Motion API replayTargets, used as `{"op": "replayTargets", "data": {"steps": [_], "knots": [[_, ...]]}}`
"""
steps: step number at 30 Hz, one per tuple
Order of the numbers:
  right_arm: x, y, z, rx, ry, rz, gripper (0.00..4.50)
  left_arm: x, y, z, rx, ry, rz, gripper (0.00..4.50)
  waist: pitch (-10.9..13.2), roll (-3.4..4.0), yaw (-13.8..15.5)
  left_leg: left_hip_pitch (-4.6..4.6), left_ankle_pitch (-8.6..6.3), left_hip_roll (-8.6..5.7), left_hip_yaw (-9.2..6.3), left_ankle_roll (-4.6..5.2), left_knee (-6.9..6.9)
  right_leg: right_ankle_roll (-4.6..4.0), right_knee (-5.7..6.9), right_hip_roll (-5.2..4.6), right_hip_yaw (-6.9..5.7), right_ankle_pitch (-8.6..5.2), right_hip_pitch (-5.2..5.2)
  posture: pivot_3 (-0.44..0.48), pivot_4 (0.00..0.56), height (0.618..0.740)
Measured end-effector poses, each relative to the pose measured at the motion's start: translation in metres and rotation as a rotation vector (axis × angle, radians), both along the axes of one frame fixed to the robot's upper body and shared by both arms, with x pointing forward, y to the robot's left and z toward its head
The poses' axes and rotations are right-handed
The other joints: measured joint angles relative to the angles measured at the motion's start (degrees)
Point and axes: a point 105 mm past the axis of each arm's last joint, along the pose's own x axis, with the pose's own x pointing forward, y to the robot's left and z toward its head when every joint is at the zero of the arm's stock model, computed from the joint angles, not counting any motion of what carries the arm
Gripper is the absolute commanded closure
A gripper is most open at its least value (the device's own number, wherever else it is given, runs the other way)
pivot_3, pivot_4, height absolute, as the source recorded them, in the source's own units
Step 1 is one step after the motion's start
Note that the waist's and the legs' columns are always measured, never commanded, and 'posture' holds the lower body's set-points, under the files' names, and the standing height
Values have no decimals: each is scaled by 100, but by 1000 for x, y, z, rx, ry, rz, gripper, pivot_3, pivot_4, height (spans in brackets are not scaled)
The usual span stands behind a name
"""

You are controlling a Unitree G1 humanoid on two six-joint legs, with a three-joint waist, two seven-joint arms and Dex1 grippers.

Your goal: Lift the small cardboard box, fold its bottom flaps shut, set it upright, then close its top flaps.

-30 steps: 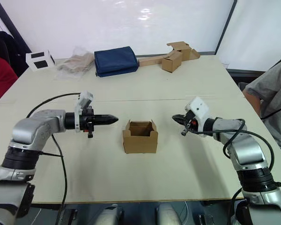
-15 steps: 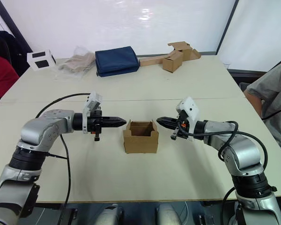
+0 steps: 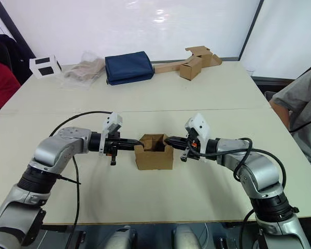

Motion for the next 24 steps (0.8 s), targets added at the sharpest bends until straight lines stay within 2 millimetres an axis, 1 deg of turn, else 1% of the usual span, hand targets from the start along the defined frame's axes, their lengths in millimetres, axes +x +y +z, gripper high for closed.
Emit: {"op": "replayTargets", "data": {"steps": [10,19,24], "knots": [[-2,7,-16,-47,18,24,4500,0,-3,-1,7,-18,-6,4470,0,1,5,2,0,-1,0,0,1,0,0,-1,0,0,3,0,150,740],[6,5,-17,-61,7,-6,4500,0,-3,-1,7,-19,-5,4470,0,1,4,2,0,-1,0,0,1,0,0,-1,0,0,3,0,150,740],[9,3,-17,-76,-5,-17,4500,0,-9,-2,-33,-63,-1,4470,-1,1,9,2,0,-1,0,0,1,0,-2,-2,0,0,4,0,150,740]]}}
